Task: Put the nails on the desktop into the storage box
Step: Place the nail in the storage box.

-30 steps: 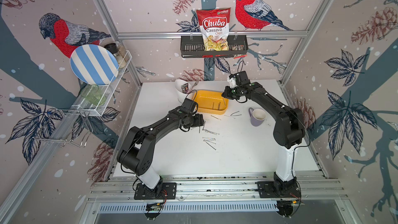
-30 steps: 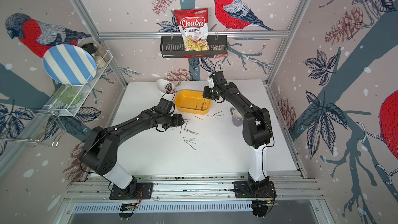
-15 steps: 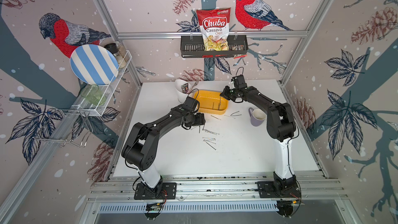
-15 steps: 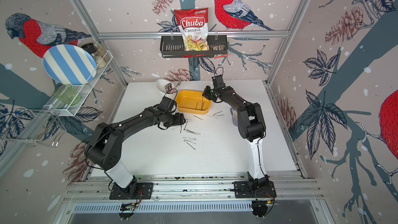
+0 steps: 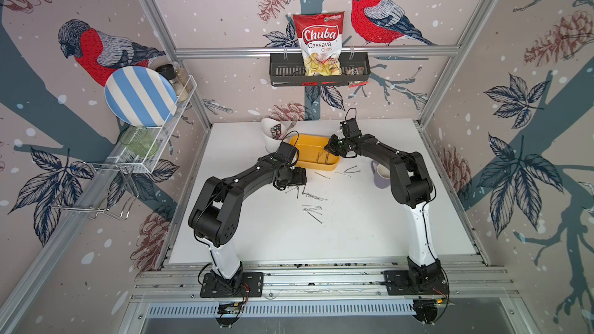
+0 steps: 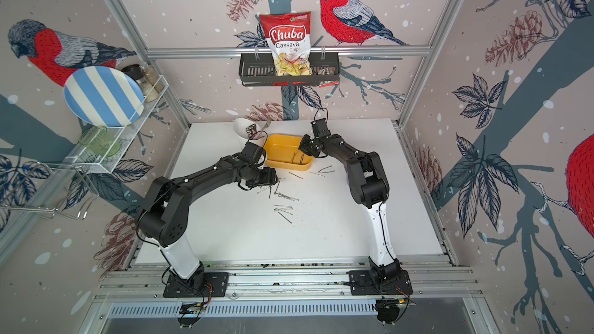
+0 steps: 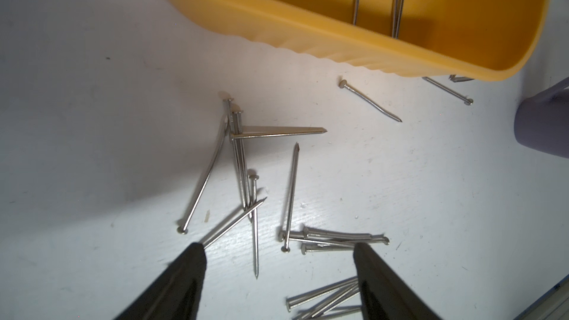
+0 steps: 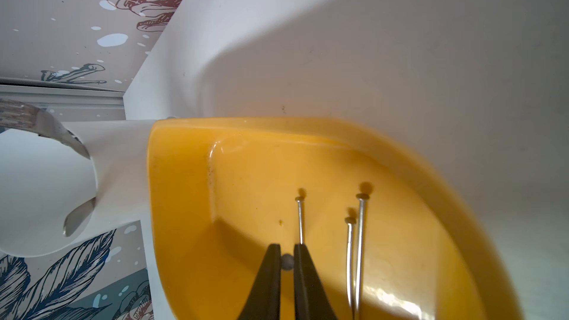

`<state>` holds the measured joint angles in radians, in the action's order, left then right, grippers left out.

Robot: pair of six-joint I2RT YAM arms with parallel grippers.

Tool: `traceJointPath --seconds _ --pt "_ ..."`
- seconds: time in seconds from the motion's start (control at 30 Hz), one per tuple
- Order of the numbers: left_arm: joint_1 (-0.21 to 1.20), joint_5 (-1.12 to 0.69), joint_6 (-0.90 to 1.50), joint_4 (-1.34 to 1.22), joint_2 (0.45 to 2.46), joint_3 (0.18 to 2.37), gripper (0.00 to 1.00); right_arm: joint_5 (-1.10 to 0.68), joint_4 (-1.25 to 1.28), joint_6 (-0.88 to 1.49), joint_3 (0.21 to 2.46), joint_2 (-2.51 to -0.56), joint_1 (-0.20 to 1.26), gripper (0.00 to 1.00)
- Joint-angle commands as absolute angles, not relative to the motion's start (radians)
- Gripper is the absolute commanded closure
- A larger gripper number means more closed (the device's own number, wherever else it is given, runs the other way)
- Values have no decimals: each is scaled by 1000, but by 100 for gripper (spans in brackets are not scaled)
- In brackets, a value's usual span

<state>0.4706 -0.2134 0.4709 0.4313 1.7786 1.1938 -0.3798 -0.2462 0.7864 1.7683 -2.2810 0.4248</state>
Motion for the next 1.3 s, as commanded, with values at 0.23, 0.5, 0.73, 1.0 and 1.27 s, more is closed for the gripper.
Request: traceJointPath --seconds 0.23,0.5,0.73,1.0,1.27 --pt "466 -227 469 427 1772 1193 22 -355 -270 756 1769 -2247 417 76" --pt "467 -242 493 401 1769 1191 22 -361 -342 619 1824 -2176 431 71" --pt "476 -226 509 401 1731 1168 22 -352 -487 390 1788 -2099 471 68" --pt "482 -219 571 366 1639 1043 21 -307 -480 221 1499 -1901 537 65" --pt "538 -196 618 348 1603 959 21 -259 -485 135 1353 -1820 623 64"
